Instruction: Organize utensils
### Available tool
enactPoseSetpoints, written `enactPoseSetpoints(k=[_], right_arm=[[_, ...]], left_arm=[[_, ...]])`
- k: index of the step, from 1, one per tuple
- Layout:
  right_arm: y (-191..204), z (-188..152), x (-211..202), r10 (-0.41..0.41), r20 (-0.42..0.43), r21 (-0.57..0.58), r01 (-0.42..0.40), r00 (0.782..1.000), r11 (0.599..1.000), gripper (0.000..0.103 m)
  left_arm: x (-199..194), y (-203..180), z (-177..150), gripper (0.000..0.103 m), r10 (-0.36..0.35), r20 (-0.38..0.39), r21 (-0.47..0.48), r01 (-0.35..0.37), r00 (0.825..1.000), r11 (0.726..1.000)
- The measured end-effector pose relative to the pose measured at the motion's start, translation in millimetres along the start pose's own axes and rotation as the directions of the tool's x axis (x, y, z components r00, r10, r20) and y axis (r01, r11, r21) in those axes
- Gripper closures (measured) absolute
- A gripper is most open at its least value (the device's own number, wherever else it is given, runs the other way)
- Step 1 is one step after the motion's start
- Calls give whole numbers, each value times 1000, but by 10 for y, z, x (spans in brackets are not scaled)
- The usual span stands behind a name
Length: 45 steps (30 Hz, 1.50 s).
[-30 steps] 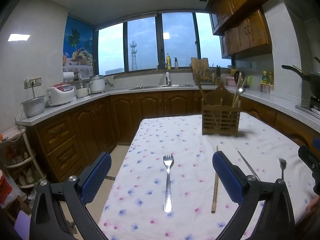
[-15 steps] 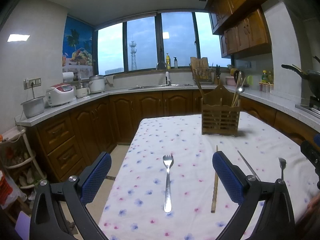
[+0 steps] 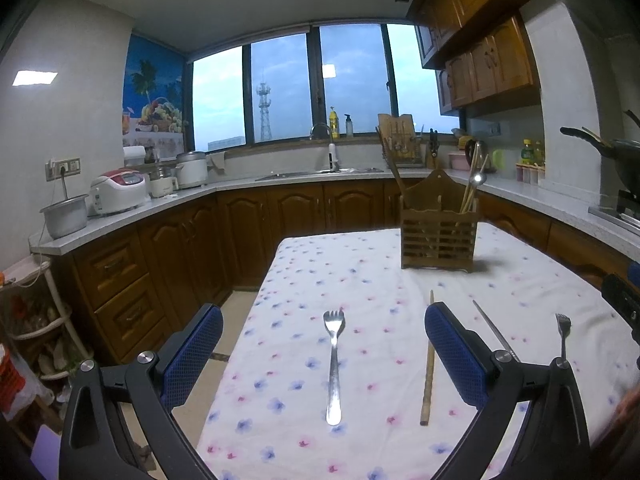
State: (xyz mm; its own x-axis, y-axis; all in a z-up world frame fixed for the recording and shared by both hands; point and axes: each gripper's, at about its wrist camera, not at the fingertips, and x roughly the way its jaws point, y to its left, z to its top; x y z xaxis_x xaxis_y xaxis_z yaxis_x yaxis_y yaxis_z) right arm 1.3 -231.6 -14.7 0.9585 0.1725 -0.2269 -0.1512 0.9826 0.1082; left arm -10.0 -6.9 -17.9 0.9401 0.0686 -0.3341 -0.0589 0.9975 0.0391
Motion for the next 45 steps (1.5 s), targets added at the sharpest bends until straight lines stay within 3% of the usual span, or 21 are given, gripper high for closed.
enactPoseSetpoints(k=[45], right_arm=[[45, 85, 73, 9, -8, 18, -9, 1000, 1000, 0]], left_arm=[[81, -167, 118, 1, -23, -24, -7, 23, 999, 1000]])
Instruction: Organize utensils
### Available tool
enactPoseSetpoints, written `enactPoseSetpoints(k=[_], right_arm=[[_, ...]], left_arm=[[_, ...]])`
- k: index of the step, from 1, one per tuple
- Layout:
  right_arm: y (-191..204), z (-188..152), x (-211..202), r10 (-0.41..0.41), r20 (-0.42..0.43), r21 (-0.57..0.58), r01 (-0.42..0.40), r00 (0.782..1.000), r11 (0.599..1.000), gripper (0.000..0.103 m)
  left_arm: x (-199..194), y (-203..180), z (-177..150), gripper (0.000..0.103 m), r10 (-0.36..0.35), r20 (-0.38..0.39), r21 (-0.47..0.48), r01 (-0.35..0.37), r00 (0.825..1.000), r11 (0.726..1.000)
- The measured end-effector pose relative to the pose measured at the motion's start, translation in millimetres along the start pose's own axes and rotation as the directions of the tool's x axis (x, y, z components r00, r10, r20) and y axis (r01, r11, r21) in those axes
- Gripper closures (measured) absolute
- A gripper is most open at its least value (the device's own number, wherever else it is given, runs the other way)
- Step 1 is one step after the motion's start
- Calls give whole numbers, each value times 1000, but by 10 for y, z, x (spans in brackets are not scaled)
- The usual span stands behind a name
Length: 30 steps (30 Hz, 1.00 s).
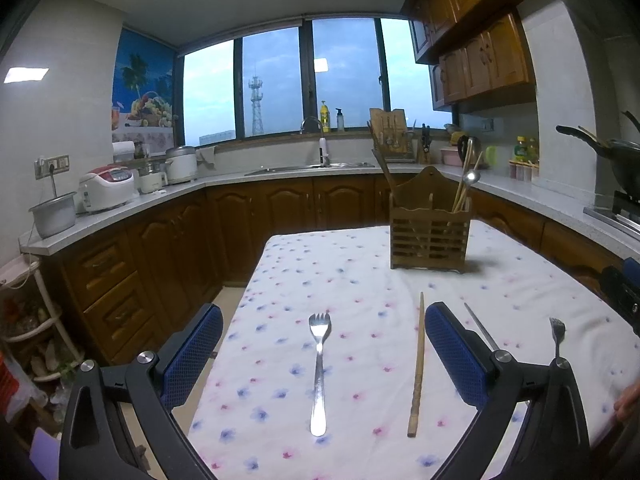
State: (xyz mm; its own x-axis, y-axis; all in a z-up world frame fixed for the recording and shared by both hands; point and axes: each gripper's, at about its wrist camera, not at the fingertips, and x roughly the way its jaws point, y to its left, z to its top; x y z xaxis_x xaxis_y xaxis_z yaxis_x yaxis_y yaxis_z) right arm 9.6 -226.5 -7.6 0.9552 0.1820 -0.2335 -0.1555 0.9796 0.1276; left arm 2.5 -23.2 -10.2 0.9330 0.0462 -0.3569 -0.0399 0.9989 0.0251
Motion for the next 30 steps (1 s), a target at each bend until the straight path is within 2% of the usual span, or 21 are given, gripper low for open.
enactPoseSetpoints(k=[30], right_arm=[[-20, 26, 1, 0, -2, 3, 0, 1000, 1000, 0]], left_arm=[[-4, -59, 5, 1, 2, 3, 2, -2, 1000, 1000]])
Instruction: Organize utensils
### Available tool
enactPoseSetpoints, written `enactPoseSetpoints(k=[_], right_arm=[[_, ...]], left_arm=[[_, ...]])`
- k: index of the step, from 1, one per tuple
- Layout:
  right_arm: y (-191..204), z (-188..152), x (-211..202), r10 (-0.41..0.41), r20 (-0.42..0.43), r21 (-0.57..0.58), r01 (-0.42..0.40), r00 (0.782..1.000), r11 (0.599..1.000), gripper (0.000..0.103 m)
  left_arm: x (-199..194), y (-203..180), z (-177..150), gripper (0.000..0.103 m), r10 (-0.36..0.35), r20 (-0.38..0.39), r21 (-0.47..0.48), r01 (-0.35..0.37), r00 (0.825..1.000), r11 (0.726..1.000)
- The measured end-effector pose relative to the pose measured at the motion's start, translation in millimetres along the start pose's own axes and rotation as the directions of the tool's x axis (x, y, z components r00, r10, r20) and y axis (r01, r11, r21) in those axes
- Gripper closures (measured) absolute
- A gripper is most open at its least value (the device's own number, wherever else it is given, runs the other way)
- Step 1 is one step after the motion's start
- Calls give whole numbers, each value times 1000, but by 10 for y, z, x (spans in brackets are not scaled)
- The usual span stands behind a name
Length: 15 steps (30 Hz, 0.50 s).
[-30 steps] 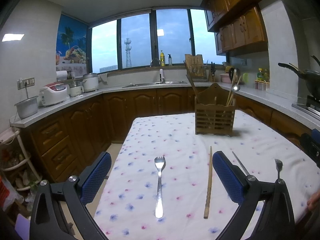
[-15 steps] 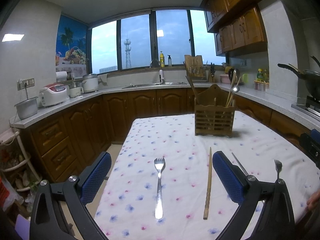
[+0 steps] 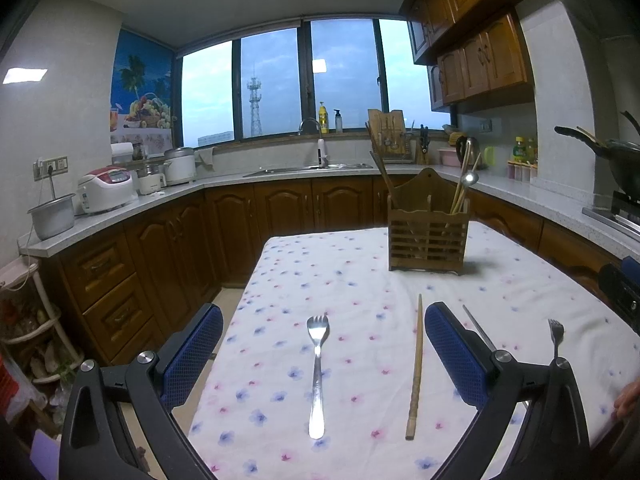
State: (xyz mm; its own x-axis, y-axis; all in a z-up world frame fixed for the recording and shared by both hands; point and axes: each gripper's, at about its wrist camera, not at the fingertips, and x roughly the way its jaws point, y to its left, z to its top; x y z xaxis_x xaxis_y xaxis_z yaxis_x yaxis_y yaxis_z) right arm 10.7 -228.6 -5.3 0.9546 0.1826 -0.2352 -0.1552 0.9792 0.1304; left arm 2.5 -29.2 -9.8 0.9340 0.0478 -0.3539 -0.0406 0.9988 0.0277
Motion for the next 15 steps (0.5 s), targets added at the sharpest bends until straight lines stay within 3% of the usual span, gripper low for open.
enactPoseSetpoints(k=[15], right_arm=[[-98, -19, 107, -12, -50, 36, 14, 999, 999, 0]], left_arm=[[88, -102, 53, 1, -20, -16, 10, 20, 1000, 1000]])
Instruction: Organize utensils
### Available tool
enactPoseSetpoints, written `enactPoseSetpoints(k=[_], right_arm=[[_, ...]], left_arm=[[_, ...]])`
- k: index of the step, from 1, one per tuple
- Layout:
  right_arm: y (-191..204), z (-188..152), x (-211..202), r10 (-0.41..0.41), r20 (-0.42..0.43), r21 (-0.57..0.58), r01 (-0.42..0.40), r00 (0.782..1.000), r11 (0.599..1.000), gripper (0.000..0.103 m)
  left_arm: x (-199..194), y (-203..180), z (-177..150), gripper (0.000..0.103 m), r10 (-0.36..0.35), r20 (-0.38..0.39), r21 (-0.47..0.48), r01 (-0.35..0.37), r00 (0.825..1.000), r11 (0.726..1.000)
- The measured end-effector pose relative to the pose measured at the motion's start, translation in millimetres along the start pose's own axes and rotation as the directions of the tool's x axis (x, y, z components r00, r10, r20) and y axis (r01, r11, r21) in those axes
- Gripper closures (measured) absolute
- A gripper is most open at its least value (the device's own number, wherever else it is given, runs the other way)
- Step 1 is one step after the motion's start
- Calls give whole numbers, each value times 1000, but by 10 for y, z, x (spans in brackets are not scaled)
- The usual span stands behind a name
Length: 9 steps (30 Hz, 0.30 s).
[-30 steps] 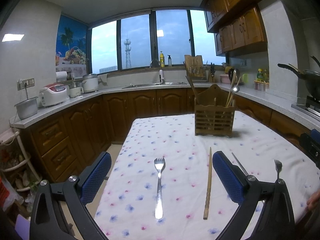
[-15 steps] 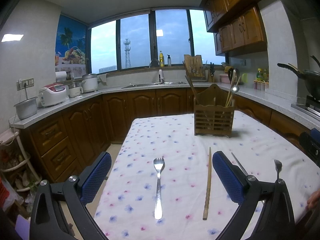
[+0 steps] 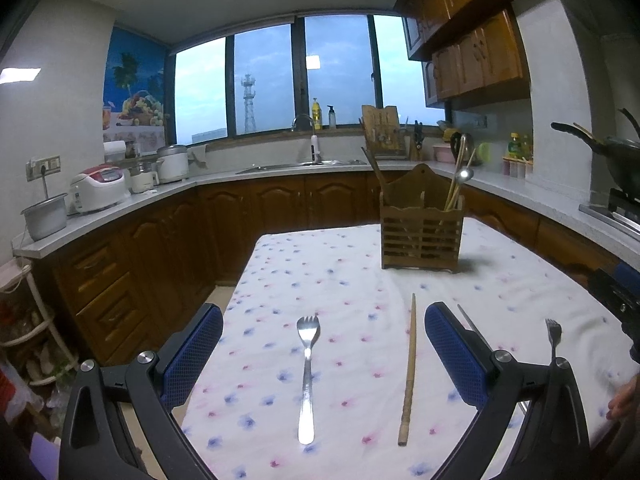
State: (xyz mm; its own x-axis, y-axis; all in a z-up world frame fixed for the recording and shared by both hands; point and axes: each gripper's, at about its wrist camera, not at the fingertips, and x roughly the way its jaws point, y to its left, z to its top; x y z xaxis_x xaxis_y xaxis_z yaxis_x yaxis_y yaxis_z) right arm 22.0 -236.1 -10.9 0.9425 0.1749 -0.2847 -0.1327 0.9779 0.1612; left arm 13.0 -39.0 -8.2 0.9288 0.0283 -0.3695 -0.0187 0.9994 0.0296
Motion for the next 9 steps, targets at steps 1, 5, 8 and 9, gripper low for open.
enactPoseSetpoints(k=[1, 5, 8, 9], right_arm=[[-12, -2, 7, 0, -3, 6, 0, 1000, 1000, 0], [-37, -10, 35, -2, -10, 12, 2, 1000, 1000, 0], [-44, 1, 42, 0, -12, 14, 0, 1000, 1000, 0], [-42, 1, 45, -1, -12, 13, 1, 1000, 1000, 0]], left_arm=[[6, -6, 6, 1, -1, -2, 0, 1, 1000, 1000], [17, -37, 27, 1, -6, -3, -3, 6, 1000, 1000], [27, -72, 45, 1, -13, -5, 0, 13, 1000, 1000], [28, -85, 57, 1, -16, -5, 1, 16, 1000, 1000]])
